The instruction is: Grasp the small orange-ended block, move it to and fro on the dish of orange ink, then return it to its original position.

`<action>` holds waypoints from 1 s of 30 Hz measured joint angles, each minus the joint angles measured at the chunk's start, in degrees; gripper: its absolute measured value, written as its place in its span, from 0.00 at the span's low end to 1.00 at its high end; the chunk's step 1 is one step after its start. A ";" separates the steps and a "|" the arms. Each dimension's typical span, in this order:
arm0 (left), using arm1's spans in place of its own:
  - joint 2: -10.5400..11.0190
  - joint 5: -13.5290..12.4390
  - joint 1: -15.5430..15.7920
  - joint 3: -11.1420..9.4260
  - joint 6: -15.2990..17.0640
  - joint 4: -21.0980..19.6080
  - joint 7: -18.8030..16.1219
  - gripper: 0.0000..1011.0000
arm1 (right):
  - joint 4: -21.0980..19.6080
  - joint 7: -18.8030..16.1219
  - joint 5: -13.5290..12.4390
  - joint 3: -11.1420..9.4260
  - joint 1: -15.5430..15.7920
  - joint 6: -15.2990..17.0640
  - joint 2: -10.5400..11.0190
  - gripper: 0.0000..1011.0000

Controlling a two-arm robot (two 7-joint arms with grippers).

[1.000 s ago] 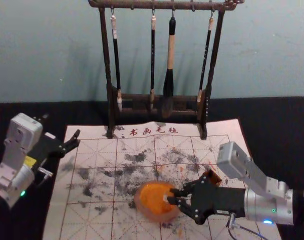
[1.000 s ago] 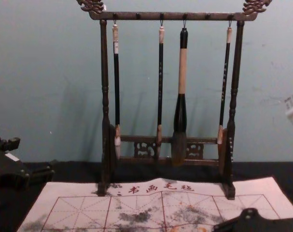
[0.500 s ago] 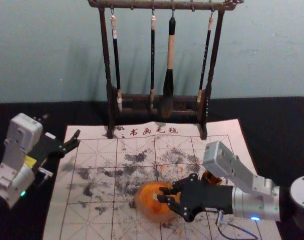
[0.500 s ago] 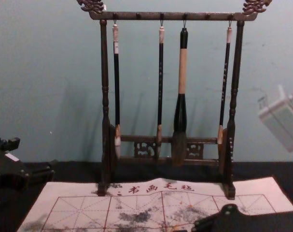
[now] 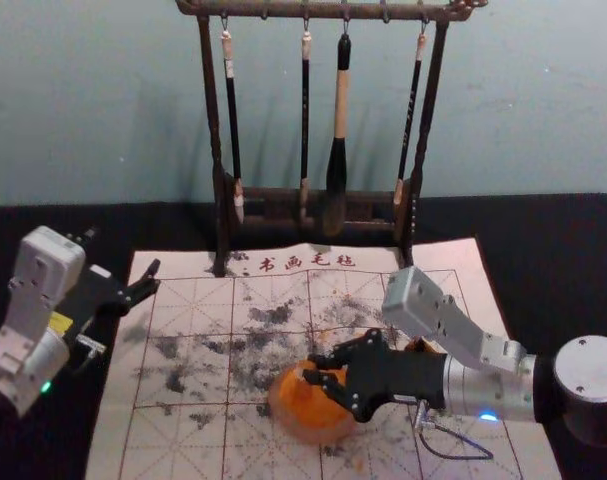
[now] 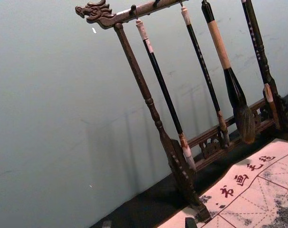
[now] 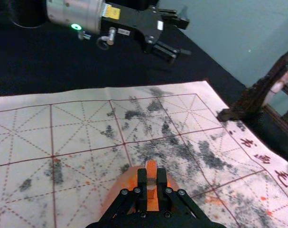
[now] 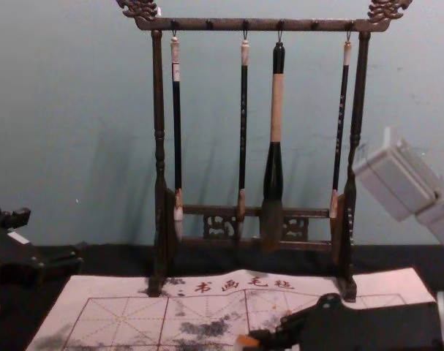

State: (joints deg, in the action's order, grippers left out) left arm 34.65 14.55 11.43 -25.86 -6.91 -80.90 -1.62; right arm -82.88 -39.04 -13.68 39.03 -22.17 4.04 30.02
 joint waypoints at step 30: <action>0.00 -0.01 0.00 0.00 0.00 0.00 0.00 0.99 | -4.45 -1.26 -3.44 -3.75 4.10 0.18 5.20 0.08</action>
State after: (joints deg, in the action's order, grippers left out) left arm 34.65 14.55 11.43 -25.86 -6.91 -80.90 -1.62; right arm -87.33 -40.30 -17.13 35.28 -18.07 4.22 35.22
